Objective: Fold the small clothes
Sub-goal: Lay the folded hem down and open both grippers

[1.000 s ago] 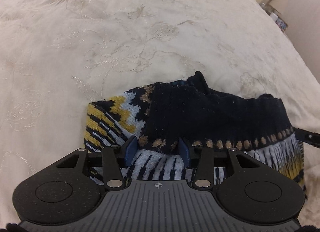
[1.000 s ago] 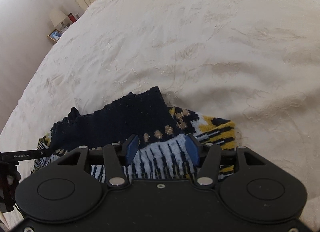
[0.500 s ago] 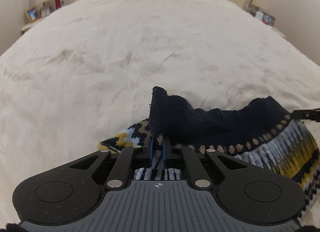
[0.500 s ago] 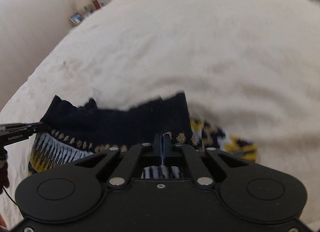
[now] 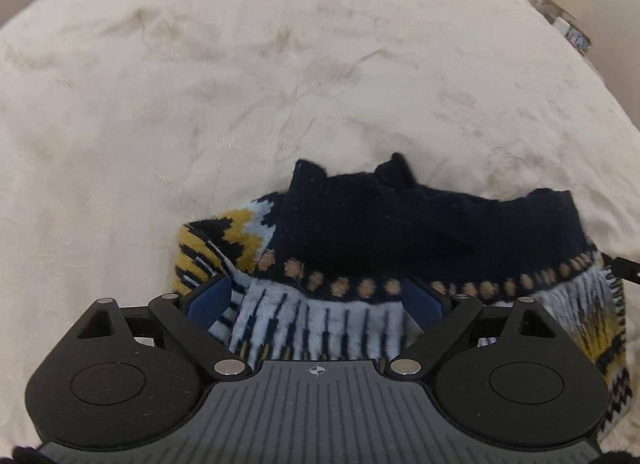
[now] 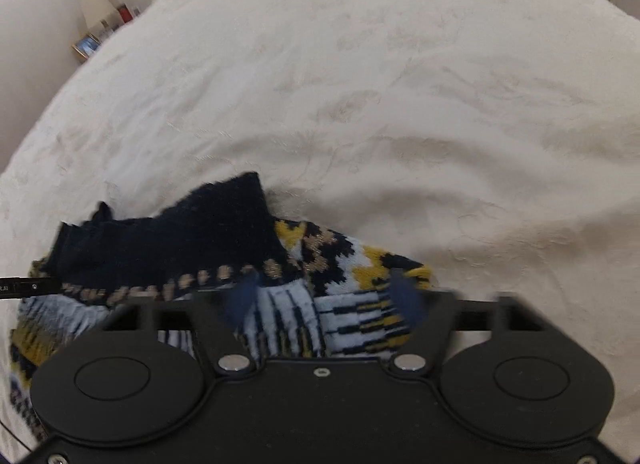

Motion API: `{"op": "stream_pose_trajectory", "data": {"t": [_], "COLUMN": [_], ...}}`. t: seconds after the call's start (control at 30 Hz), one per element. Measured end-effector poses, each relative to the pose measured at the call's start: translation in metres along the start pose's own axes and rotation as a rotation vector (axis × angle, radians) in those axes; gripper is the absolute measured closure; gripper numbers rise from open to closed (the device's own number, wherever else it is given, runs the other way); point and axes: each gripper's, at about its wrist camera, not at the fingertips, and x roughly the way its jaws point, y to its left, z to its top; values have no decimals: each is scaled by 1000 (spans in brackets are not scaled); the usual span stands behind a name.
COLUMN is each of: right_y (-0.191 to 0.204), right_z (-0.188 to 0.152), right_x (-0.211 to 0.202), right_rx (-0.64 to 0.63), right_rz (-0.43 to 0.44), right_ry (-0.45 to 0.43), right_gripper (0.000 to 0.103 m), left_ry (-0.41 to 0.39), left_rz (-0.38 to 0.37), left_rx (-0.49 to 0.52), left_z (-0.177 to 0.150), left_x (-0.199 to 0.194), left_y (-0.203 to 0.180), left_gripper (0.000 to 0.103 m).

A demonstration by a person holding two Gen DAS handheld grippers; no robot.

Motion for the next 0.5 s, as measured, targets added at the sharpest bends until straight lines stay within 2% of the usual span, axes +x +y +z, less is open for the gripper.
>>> {"op": "stream_pose_trajectory", "data": {"t": [0.03,0.1,0.27,0.5], "right_y": [2,10,29,47], "right_z": [-1,-1,-11,-35], "right_x": [-6,-16,-36,-52], "right_rx": [-4,-4,-31,-33], "right_rz": [-6,-12,14,47], "right_ry": [-13,-36,-61,-38], "right_gripper": [23,11,0,0], "left_ry": [1,19,49,92], "left_rz": [4,4,5,23], "left_rx": [-8,-29,-30,52], "left_z": [-2,-7,-19,-27], "left_x": [-5,-15,-30,-10], "left_y": [-3,-9,-33,-74], "left_gripper": [10,10,7,7]}}
